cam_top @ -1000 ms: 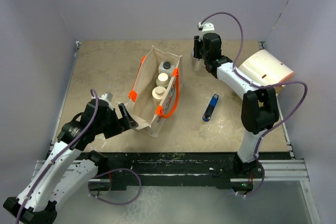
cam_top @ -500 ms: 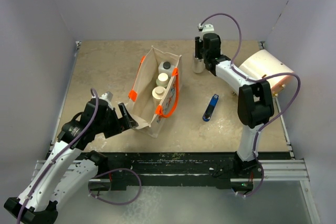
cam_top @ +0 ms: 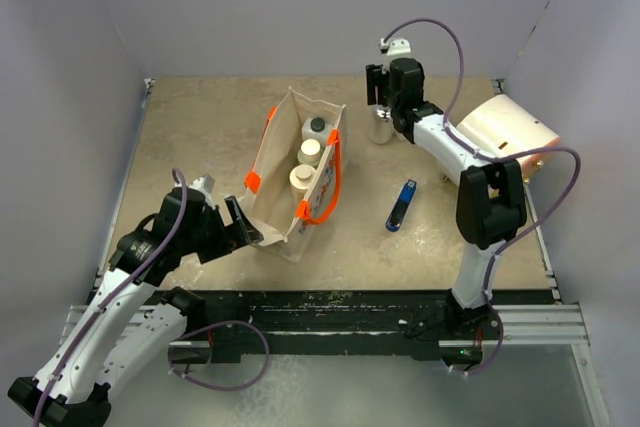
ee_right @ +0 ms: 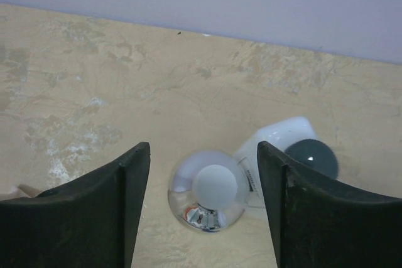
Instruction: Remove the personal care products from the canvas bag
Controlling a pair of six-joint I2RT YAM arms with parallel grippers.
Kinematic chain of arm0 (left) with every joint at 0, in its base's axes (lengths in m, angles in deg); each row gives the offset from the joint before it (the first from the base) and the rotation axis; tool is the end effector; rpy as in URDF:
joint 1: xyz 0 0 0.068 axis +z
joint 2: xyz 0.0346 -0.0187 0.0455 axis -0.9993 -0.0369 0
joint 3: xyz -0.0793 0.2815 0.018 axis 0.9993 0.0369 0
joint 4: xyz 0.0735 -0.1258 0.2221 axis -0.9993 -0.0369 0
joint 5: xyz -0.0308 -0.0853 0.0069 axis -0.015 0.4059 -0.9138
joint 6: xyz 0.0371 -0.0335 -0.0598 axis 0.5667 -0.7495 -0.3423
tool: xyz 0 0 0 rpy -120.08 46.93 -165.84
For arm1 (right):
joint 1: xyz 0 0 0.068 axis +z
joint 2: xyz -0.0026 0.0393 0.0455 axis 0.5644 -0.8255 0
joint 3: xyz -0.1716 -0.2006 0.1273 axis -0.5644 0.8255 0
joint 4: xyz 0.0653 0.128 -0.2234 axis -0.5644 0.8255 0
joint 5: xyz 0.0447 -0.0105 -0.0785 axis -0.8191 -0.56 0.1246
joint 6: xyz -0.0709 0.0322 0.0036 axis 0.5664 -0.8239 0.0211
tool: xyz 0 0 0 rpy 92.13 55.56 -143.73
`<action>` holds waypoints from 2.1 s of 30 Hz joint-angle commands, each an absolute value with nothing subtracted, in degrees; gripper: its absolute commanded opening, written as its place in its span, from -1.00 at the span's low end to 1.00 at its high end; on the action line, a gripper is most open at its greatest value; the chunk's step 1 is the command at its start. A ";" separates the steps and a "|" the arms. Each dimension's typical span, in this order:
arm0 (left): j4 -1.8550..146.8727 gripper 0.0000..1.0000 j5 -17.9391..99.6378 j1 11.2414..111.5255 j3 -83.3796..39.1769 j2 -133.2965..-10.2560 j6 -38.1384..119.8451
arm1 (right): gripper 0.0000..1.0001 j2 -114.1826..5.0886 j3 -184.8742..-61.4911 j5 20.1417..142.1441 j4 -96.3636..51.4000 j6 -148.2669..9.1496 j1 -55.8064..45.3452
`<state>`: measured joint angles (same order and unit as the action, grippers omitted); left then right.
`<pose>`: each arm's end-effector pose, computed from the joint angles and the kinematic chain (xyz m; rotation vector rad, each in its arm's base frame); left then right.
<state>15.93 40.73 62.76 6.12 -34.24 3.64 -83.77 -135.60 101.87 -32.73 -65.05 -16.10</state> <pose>0.1134 -0.0637 0.2697 -0.4551 2.5078 -0.7268 0.4872 0.1449 0.3115 -0.0849 1.7831 0.0538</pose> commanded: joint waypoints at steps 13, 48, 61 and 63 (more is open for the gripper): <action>19.05 0.88 49.27 63.43 5.91 -39.42 9.39 | 0.44 -48.49 -104.33 83.19 -26.21 -81.53 -13.28; 25.49 0.89 56.10 63.38 10.41 -40.67 7.94 | 0.20 -59.34 -112.60 102.66 -7.58 -89.99 16.90; 25.58 0.89 56.32 63.38 10.56 -40.58 8.05 | 0.38 -64.70 -129.52 99.89 -5.86 -82.11 17.15; 25.59 0.89 56.32 63.37 10.60 -40.33 8.00 | 0.45 -65.32 -129.76 99.69 -6.85 -82.01 17.15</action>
